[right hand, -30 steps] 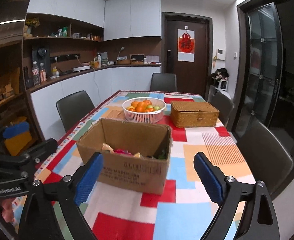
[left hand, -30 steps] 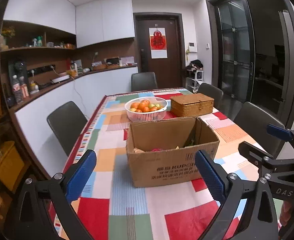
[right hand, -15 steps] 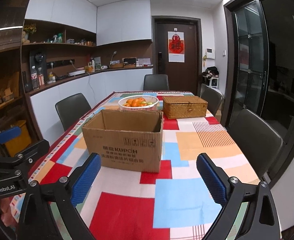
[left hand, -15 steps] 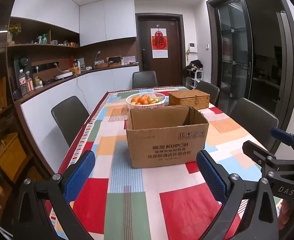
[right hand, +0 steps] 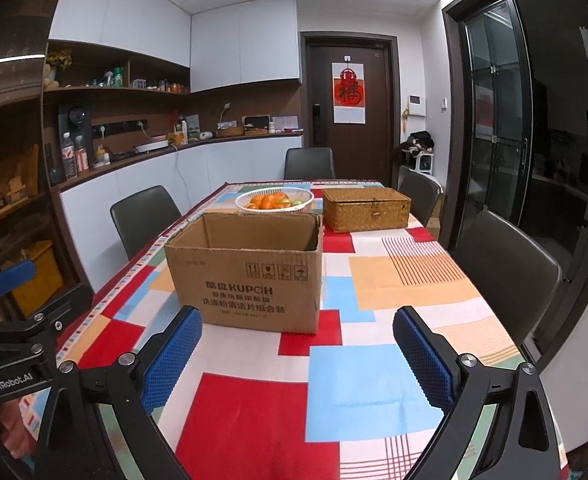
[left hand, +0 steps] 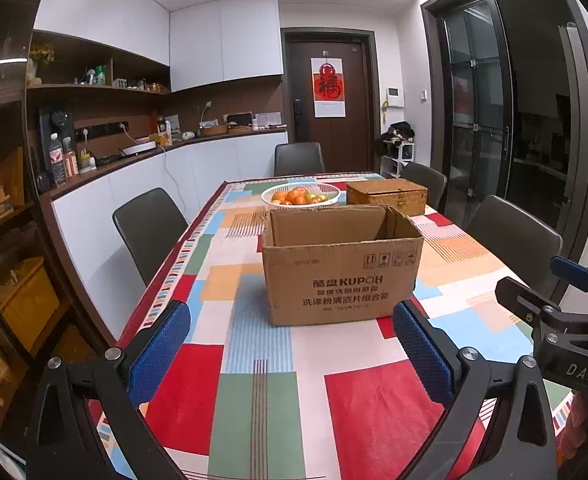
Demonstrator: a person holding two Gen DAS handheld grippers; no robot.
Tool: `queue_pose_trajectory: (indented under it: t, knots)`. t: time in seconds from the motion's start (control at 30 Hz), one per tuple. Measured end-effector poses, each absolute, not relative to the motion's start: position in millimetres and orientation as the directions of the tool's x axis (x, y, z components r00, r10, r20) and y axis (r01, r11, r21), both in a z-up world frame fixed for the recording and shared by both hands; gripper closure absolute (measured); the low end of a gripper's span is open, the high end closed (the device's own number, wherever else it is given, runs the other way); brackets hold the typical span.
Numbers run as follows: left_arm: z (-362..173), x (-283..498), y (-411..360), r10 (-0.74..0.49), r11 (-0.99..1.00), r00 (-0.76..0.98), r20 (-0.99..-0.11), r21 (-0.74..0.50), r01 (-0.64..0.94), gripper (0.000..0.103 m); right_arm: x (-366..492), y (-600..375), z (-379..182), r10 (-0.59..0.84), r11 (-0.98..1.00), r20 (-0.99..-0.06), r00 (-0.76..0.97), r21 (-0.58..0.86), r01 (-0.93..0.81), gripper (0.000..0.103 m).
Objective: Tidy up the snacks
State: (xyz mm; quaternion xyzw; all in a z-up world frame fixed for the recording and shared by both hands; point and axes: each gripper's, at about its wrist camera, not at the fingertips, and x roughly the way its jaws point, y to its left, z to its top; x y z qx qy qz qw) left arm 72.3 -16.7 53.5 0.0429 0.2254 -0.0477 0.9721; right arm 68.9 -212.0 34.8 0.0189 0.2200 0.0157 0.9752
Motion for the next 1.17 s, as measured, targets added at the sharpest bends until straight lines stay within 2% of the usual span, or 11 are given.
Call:
queue_pose_trajectory:
  t: [1.17]
  knots:
    - [43, 61, -12, -0.086, 0.993, 0.881, -0.466, 0.031, 0.113, 0.0, 63, -210, 18, 0.085, 0.995, -0.461, 0.883, 0.084, -0.052, 0.006]
